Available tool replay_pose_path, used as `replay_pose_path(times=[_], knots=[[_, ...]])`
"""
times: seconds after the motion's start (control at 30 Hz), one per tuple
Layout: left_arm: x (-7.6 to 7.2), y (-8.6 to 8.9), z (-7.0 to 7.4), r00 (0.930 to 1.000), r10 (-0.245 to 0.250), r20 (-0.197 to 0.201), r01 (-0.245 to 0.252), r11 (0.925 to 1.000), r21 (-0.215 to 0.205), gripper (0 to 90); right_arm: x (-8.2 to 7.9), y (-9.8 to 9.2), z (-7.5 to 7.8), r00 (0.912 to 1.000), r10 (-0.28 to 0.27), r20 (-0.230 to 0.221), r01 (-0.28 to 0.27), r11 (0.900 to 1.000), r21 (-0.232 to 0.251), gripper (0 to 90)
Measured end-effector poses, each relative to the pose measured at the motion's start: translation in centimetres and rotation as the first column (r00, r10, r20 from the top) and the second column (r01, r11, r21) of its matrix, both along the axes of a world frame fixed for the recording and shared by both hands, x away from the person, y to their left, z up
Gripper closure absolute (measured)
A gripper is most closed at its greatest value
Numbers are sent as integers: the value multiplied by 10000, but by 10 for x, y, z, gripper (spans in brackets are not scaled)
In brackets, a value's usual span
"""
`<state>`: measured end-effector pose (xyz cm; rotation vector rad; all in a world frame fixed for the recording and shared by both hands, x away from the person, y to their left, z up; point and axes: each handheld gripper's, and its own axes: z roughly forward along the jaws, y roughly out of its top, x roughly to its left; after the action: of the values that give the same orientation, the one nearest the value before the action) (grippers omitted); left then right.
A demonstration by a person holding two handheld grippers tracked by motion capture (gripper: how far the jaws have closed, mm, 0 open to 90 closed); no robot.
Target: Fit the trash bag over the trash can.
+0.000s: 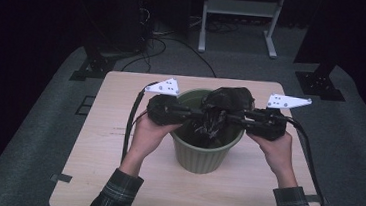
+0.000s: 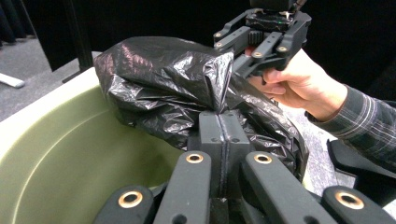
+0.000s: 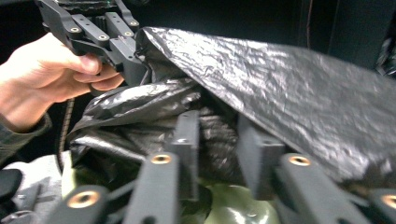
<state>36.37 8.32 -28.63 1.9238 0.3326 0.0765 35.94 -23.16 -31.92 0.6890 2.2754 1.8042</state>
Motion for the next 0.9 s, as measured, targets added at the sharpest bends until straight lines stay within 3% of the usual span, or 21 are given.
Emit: replay_pose_path(times=[0.1, 0.4, 0.7, 0.9], knots=[[0, -1, 0, 10000, -53, -35, 53, 10000, 46, 896, -2, 2, 1, 9997, 16, 247, -12, 9999, -169, 900], [7, 20, -1, 9982, 584, -147, -588, 9979, -264, 896, -6, -4, 3, 9992, -182, 359, 196, 9989, -417, 900], [9, 51, -3, 9931, 1151, -242, -1164, 9914, -601, 896, -9, -27, 2, 9969, -698, 370, 711, 9969, -344, 900], [3, 75, -5, 9886, 1490, -223, -1501, 9868, -612, 896, -14, -43, 3, 9934, -1050, 470, 1063, 9940, -242, 900]])
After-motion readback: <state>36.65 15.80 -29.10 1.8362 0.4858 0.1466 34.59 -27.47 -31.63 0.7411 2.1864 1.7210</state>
